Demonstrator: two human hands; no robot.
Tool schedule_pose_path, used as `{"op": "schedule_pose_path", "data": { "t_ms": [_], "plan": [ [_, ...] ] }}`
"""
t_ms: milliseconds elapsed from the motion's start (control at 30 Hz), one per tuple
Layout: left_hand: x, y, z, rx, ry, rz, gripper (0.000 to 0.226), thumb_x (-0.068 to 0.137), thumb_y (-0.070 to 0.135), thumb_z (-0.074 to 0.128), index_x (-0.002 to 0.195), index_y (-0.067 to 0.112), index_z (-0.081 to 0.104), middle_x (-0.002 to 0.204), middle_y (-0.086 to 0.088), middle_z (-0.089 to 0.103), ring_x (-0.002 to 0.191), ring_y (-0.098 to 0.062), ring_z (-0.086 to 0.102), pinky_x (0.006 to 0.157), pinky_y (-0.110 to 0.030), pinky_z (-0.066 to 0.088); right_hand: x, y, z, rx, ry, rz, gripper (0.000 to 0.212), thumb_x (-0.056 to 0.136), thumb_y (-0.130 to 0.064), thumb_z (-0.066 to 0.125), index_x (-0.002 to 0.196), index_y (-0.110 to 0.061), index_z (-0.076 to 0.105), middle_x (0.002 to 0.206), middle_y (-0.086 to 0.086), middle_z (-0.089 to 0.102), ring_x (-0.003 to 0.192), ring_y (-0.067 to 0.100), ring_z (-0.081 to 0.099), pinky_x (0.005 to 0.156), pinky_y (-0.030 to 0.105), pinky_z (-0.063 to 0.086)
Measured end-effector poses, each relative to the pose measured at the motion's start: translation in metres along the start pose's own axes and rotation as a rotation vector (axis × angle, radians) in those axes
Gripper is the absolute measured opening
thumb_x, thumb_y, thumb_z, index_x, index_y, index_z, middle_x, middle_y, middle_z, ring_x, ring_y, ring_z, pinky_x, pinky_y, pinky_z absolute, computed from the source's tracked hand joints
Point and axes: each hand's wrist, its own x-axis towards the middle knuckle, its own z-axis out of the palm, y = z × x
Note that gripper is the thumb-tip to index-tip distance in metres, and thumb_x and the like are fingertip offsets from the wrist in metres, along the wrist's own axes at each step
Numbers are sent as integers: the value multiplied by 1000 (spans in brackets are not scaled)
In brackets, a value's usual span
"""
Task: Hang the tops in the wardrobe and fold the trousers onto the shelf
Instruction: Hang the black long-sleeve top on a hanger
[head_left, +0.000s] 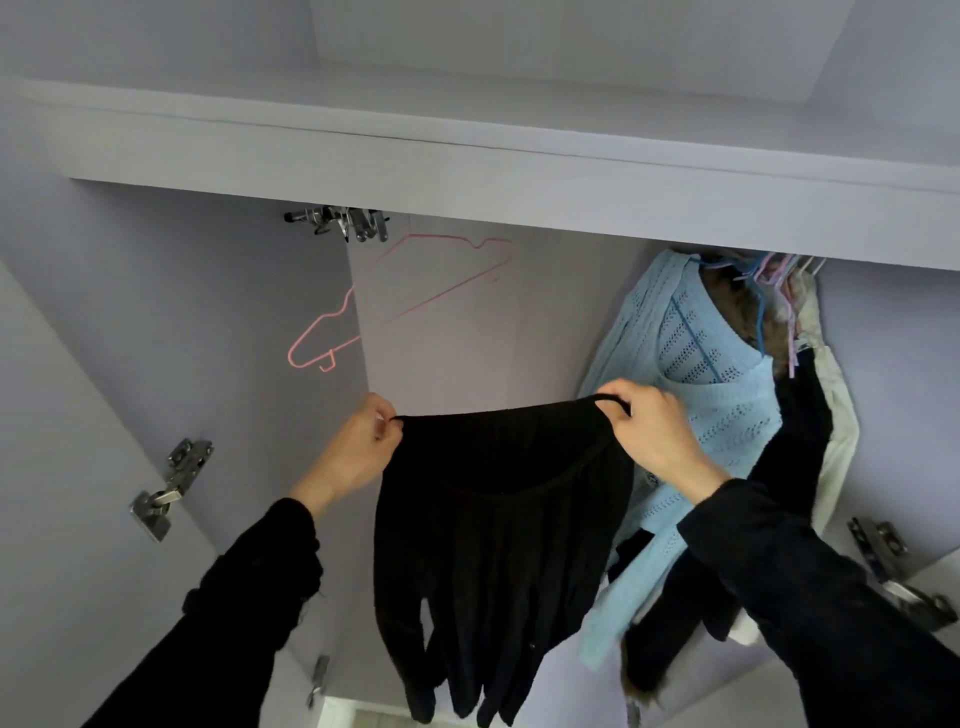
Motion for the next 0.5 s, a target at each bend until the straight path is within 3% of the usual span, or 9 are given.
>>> {"op": "schedule_pose_path", "data": {
  "t_ms": [100,167,333,500],
  "plan": [
    [0,0,-8,49,-76,-7,11,92,10,55,84,17,52,80,-11,61,75,-24,56,67,-29,41,6,5,6,-122,0,-16,22,94,-9,47,106,-14,65,99,9,70,97,34,62,92,49,42],
    [0,-6,-16,229,-60,-12,6,89,8,58,90,11,62,84,-8,62,83,-27,59,68,-26,38,9,10,8,-194,-10,-2,26,93,-8,44,109,-15,64,103,10,69,100,33,61,93,44,40],
    [-5,-14,-31,560,163,-98,17,87,12,54,99,13,65,99,-13,68,98,-33,60,86,-35,44,4,12,16,-491,-73,-8,24,92,-10,43,109,-16,59,103,4,65,101,25,57,86,34,32],
    [-8,-6,-38,563,361,-109,13,87,11,53,85,2,62,91,-23,64,89,-40,59,79,-37,40,10,8,22,-553,-88,-36,25,89,-9,45,108,-14,61,107,1,61,107,22,53,87,36,35]
  ]
}}
